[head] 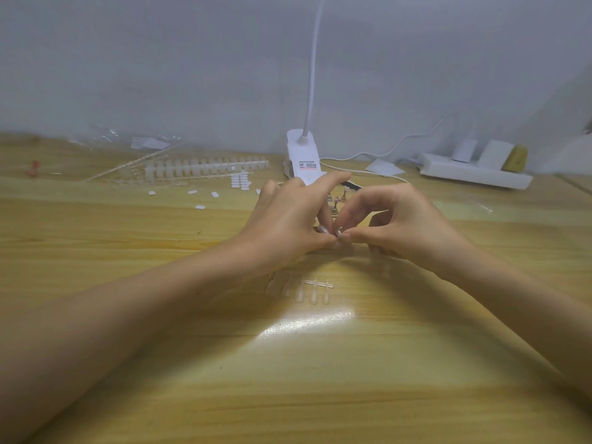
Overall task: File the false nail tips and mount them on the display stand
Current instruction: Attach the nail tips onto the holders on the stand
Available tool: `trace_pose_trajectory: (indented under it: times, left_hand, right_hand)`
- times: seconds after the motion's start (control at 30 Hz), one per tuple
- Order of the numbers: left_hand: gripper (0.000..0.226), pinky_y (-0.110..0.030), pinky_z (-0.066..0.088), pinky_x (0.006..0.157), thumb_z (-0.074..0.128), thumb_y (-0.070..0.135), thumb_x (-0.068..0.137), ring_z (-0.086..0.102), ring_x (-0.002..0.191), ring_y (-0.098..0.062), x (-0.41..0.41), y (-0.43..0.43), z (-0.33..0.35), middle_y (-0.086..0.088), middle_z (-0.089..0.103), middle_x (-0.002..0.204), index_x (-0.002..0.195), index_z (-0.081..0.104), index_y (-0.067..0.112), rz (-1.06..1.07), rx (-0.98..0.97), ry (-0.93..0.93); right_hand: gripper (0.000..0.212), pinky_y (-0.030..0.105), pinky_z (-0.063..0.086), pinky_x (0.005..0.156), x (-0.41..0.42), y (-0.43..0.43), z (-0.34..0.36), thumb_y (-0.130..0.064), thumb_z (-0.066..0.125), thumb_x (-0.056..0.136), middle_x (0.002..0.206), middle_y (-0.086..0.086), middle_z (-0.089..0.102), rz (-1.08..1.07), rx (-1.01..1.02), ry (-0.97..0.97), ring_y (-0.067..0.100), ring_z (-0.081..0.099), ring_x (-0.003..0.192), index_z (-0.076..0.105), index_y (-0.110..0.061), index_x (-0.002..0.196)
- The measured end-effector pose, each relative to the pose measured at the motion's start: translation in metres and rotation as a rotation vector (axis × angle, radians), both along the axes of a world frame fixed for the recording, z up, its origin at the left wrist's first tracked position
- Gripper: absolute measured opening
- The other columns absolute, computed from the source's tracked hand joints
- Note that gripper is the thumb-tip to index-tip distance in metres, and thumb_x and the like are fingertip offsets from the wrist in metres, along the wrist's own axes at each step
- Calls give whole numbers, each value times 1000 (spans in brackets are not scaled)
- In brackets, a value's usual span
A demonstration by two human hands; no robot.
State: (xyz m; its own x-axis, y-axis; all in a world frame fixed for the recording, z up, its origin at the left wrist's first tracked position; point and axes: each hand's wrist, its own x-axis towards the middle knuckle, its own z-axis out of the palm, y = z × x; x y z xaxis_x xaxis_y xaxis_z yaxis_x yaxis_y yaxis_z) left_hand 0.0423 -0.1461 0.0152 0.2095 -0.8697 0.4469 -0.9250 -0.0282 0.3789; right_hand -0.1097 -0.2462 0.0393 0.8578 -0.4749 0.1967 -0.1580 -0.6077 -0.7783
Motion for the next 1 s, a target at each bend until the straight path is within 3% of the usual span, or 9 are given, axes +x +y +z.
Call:
trace_pose_trajectory:
  times: [0.3,0.47,0.63,0.77,0.9,0.97,1.0]
  left_hand:
    - [77,-29,21,79,76,39,81,35,89,0,-1,1,1,25,67,80,145,34,40,2,-2,9]
    - [80,-28,21,81,77,40,78,40,99,-2,-2,3,2,26,68,83,145,33,41,-18,11,10]
    - [80,-26,20,83,75,39,81,43,105,-7,-7,6,3,27,63,83,146,29,44,-11,-7,-77]
    - [80,-28,22,84,75,39,83,42,106,-9,-11,6,3,23,63,87,147,28,45,-23,-33,-120]
    - [78,-31,21,84,61,36,93,43,108,-13,-20,10,7,16,63,103,154,14,41,-10,-98,-456]
    - [79,-32,29,85,66,24,90,51,102,-14,-23,17,17,15,66,101,154,22,34,-83,-196,-525]
    - [79,-33,37,83,71,16,85,57,93,-15,-22,22,27,13,67,94,152,30,29,-150,-246,-437]
  right_hand:
    - [15,13,35,42,-1,0,0,-4,80,79,76,-3,73,-10,-31,1,8,48,43,73,-17,78]
    - [19,33,46,57,-12,-11,20,-7,81,79,81,-5,74,40,-177,50,27,57,60,74,-25,80]
    - [28,23,45,62,-20,-8,6,-10,78,77,75,-13,70,117,-268,239,7,49,59,71,-37,73]
    - [31,26,45,66,-21,-8,2,-9,80,77,75,-16,70,133,-312,286,12,52,65,70,-39,75]
    - [20,15,45,64,-34,-17,28,-31,76,83,88,-22,72,218,-316,443,4,56,70,70,-48,92]
    - [18,14,46,57,-36,-27,49,-36,72,85,87,-20,73,203,-319,433,4,58,65,71,-53,91]
    - [19,13,44,51,-32,-34,57,-31,70,87,83,-18,74,168,-324,361,3,56,60,73,-50,87]
